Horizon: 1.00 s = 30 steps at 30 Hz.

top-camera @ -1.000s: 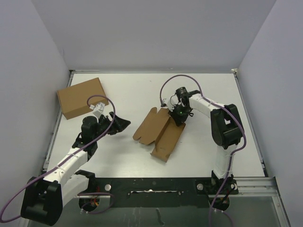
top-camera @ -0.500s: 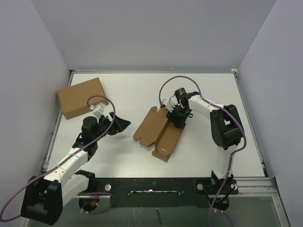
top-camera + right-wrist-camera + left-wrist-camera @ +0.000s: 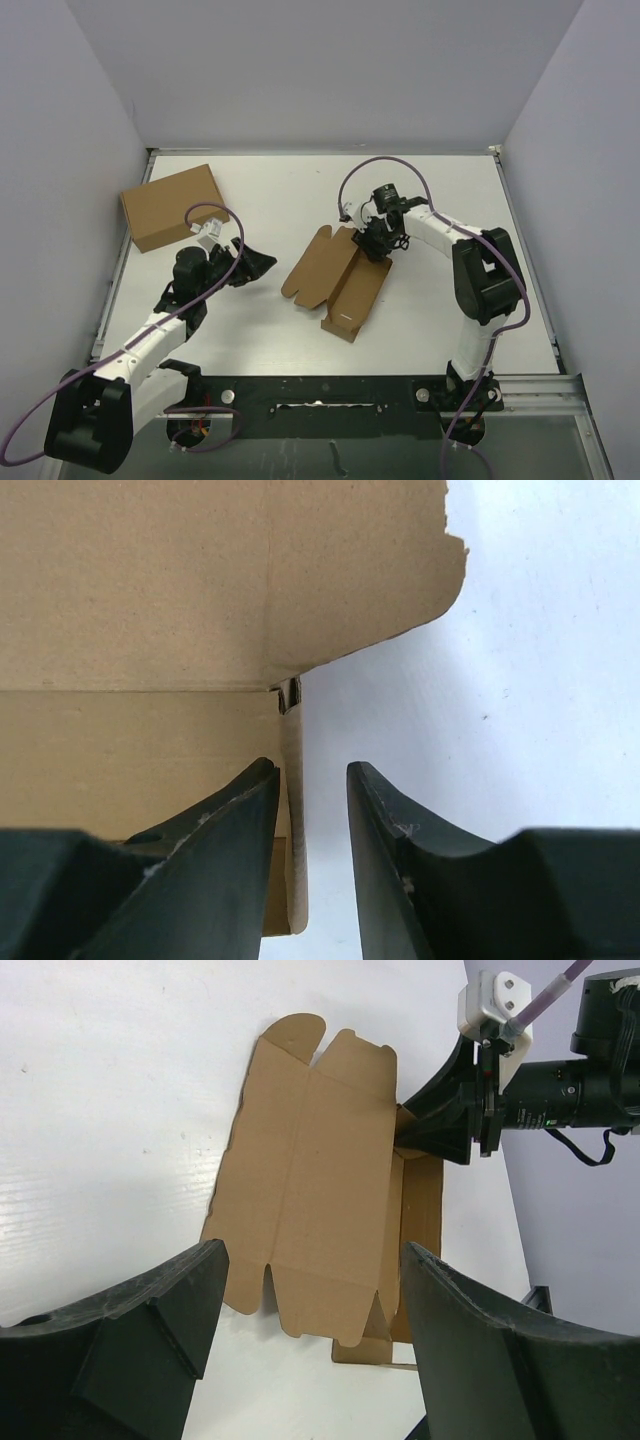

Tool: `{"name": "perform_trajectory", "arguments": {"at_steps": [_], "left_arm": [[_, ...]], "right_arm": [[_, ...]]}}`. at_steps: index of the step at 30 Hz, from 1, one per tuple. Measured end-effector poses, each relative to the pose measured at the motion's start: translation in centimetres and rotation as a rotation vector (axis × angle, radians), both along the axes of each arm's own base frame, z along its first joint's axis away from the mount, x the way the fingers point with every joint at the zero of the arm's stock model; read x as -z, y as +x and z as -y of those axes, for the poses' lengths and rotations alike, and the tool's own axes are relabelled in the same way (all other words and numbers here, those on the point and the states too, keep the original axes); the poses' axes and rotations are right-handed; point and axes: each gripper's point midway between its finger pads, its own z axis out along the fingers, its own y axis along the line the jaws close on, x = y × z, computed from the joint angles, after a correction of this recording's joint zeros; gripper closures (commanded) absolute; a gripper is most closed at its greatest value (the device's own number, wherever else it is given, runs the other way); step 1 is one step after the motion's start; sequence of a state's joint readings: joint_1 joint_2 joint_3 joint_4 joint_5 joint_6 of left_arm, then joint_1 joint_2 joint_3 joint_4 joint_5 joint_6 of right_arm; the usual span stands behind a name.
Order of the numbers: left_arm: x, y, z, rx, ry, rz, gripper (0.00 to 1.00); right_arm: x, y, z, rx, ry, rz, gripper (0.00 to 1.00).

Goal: Fold the paper box

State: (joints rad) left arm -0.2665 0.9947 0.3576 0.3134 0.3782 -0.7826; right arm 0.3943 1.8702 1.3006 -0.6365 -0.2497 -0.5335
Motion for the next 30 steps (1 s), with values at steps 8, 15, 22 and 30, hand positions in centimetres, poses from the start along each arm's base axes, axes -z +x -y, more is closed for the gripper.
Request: {"name": "perform_trajectory", "arguments": {"at_steps": [8,15,22,30], "left_arm": [[0.0,0.1,0.1,0.002,-0.001,0.001,0.32],[0.0,0.2,0.2,0.008,-0.007,0.003,0.32],[0.1,0.2,0.4,0.014,-0.015,-0.005,0.32],[0.4,0.2,0.5,0.016,-0.023,-0.019,0.32]], "right_arm": [[0.6,-0.1,0.3,0.005,-0.016,0.001,0.91],[0.7,0.5,0.8,0.019,-0.041,0.028,1.00],[0.7,1.0,1.0,0.047,-0.053,0.052,0.86],[0.8,0.6,1.4,0.094,0.004,-0.004,0.72]]}}
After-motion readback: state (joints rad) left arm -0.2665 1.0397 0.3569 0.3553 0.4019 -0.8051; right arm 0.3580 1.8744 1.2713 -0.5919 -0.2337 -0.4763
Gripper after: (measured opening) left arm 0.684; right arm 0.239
